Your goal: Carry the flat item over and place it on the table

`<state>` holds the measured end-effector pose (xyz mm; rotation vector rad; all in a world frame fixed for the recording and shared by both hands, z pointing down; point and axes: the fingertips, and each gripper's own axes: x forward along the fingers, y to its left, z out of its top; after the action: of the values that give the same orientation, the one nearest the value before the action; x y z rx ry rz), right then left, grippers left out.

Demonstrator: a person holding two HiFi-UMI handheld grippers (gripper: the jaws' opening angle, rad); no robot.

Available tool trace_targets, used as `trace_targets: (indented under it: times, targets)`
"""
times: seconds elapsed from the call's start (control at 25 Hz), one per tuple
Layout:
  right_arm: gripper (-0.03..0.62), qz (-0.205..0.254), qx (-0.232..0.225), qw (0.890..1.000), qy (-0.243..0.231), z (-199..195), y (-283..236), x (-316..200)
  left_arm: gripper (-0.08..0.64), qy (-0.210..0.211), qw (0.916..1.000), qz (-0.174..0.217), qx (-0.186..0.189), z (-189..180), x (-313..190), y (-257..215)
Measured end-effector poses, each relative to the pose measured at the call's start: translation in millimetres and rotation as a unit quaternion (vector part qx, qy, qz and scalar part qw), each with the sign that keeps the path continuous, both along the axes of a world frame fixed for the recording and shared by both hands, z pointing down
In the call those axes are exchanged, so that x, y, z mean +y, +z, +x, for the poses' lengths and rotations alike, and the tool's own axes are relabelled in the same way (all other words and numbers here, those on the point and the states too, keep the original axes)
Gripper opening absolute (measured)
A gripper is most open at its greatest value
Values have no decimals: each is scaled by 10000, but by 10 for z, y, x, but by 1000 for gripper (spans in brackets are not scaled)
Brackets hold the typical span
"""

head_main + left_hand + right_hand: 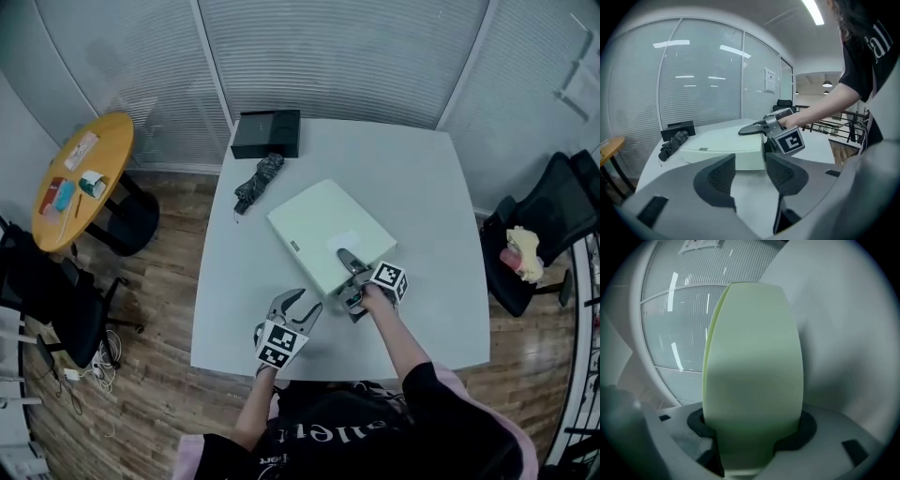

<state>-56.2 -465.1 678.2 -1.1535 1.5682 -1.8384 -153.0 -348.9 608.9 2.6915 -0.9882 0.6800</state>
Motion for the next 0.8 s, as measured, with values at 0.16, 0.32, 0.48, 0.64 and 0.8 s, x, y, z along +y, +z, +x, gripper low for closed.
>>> trace_targets:
  times: [0.16, 0.32, 0.48, 0.64, 0.8]
  targets:
    - [307, -87, 51, 9999, -5, 8, 57, 15, 233, 206, 9996, -175, -73, 138, -129, 187]
    - [316, -172, 53, 9998, -12, -20, 124, 24, 244, 506, 9985, -212, -65, 294, -154, 256]
    - [333, -187, 218, 9995, -104, -31, 166, 65, 244, 442, 9988, -188, -76, 313, -165, 286]
    - [356, -288, 444, 9981, -309, -69, 221, 138, 216, 357, 9991, -151, -149, 287, -218, 342]
    - [367, -421, 551, 9969, -364, -49, 285, 221, 218, 324, 9991, -201, -203, 322, -273, 431]
